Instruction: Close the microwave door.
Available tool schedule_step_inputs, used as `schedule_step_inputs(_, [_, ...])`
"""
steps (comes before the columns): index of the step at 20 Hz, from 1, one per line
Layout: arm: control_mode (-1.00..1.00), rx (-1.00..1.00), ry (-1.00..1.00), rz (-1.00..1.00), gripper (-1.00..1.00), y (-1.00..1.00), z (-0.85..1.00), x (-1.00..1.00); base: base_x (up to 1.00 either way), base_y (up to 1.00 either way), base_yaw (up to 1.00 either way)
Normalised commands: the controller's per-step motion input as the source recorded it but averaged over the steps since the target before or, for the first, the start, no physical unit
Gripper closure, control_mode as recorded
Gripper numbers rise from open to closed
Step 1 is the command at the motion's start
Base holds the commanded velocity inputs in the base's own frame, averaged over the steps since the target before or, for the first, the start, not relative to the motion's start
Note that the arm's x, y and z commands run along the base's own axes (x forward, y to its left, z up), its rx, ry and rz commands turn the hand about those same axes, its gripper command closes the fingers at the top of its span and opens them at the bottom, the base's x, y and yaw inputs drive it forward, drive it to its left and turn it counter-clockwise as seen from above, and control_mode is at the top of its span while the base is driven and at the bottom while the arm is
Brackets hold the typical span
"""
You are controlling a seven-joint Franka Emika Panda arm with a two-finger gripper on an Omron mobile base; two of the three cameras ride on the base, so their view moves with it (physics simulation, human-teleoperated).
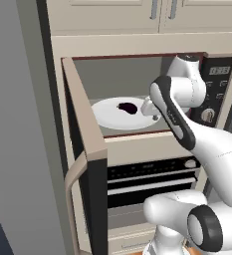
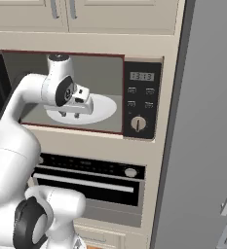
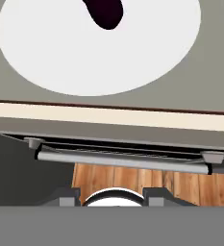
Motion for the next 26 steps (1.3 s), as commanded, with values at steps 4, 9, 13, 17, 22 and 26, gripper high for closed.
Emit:
schedule_step_inputs(4, [-1.0, 0.0, 0.0, 0.0, -1.0, 0.0, -0.07, -0.19, 0.0, 0.0, 0.0])
schedule_step_inputs(9, [-1.0, 0.0, -0.35, -0.07, -1.0, 0.01, 0.07, -0.97, 0.0, 0.0, 0.0])
schedule_step_inputs(13, [-1.0, 0.0, -0.38, -0.12, -1.0, -0.09, 0.41, -1.0, 0.0, 0.0, 0.0])
schedule_step_inputs(17, [-1.0, 0.0, -0.33, -0.08, -1.0, -0.02, 0.11, -1.0, 0.0, 0.0, 0.0])
schedule_step_inputs(22, [-1.0, 0.0, -0.28, -0.01, -1.0, 0.01, 0.02, -1.0, 0.0, 0.0, 0.0])
schedule_step_inputs(26, [-1.0, 0.0, -0.13, -0.03, -1.0, 0.12, 0.0, -1.0, 0.0, 0.0, 0.0])
